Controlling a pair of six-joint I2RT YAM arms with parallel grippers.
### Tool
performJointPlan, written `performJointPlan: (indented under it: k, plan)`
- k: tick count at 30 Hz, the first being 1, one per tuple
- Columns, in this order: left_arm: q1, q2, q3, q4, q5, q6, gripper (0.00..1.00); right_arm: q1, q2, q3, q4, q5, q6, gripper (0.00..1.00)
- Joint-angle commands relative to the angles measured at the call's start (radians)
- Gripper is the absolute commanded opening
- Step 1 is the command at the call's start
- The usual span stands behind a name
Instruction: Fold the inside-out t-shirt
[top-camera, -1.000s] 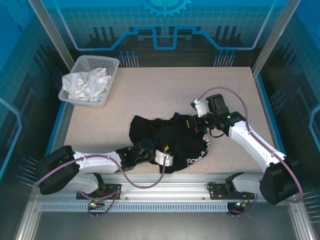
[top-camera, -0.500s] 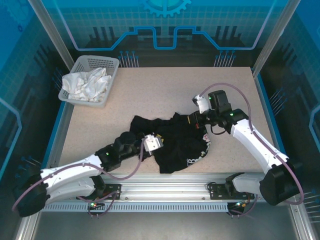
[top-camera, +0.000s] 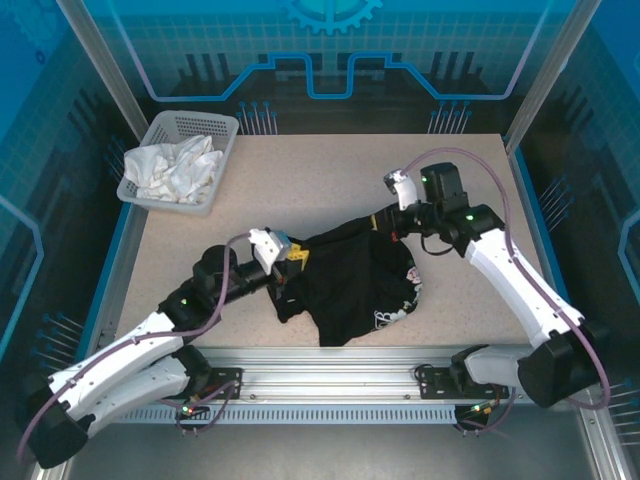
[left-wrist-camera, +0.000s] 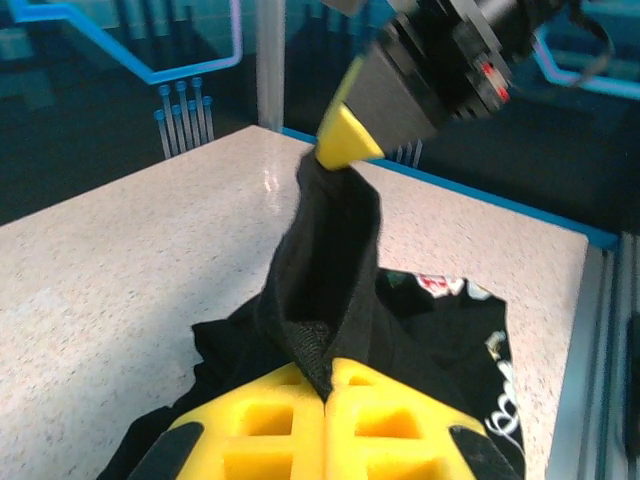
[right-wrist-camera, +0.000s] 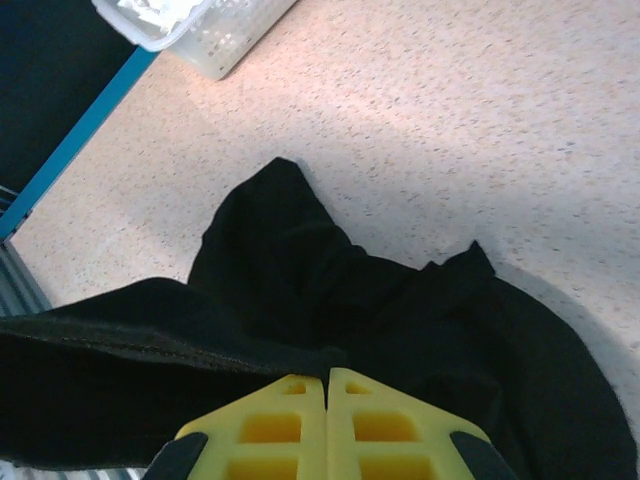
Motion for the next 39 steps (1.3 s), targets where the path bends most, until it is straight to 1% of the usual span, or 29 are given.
performJointPlan:
  k: [1,3,5,7,9,12,14,18,20,21,22,23,24,25,26,28,30,32,34,37,39]
  plan:
    - [0.032,-0.024,0.065,-0.044,-0.081,-0.145,0.00,0.043,0.067,0.037,-0.011,-0.076,0.007,0.08]
    - [0.048,-0.029,0.086,-0.100,-0.118,-0.156,0.00,0.034,0.046,0.019,-0.044,-0.033,-0.010,0.22]
    - [0.061,-0.036,0.093,-0.138,-0.136,-0.165,0.00,0.001,-0.014,-0.040,-0.049,0.055,-0.008,0.36]
    - [0.074,-0.049,0.088,-0.151,-0.147,-0.183,0.00,-0.027,-0.052,-0.107,-0.041,0.164,0.016,0.44]
    - [0.087,-0.064,0.086,-0.159,-0.167,-0.210,0.00,-0.032,-0.038,-0.146,-0.042,0.264,0.033,0.47]
    - [0.117,-0.080,0.097,-0.186,-0.179,-0.241,0.00,-0.031,0.072,-0.146,-0.043,0.338,0.050,0.48]
    - [0.132,-0.081,0.114,-0.210,-0.182,-0.257,0.00,-0.026,0.165,-0.125,-0.038,0.396,0.055,0.53]
    - [0.148,-0.075,0.137,-0.240,-0.177,-0.271,0.00,-0.014,0.331,-0.051,-0.049,0.507,0.057,0.57]
    - [0.154,-0.069,0.141,-0.243,-0.178,-0.273,0.00,0.004,0.423,0.002,-0.075,0.595,0.052,0.59]
    - [0.157,-0.065,0.144,-0.246,-0.176,-0.273,0.00,0.009,0.464,0.026,-0.087,0.615,0.048,0.59]
    - [0.160,-0.061,0.149,-0.249,-0.174,-0.273,0.00,0.009,0.503,0.049,-0.099,0.625,0.044,0.59]
    - [0.162,-0.056,0.153,-0.252,-0.172,-0.274,0.00,0.009,0.537,0.071,-0.101,0.630,0.040,0.55]
    - [0.166,-0.053,0.157,-0.252,-0.172,-0.273,0.00,0.009,0.555,0.087,-0.101,0.635,0.034,0.47]
    - [0.171,-0.050,0.161,-0.253,-0.174,-0.274,0.00,0.009,0.558,0.099,-0.097,0.639,0.028,0.30]
    - [0.176,-0.046,0.168,-0.257,-0.182,-0.278,0.00,0.007,0.544,0.105,-0.088,0.635,0.022,0.16]
    - [0.194,-0.038,0.189,-0.260,-0.189,-0.285,0.00,-0.008,0.483,0.105,-0.065,0.592,0.009,0.01]
    - [0.219,-0.029,0.216,-0.256,-0.205,-0.300,0.00,-0.045,0.393,0.101,-0.043,0.513,0.007,0.00]
    - [0.253,-0.019,0.254,-0.242,-0.210,-0.325,0.00,-0.106,0.272,0.085,-0.008,0.408,0.025,0.00]
    - [0.288,-0.008,0.294,-0.223,-0.207,-0.353,0.00,-0.168,0.153,0.069,0.017,0.330,0.060,0.00]
    - [0.342,0.009,0.363,-0.198,-0.196,-0.396,0.00,-0.246,-0.009,0.063,0.037,0.271,0.108,0.00]
    - [0.380,0.023,0.420,-0.199,-0.188,-0.419,0.00,-0.275,-0.096,0.073,0.030,0.270,0.130,0.00]
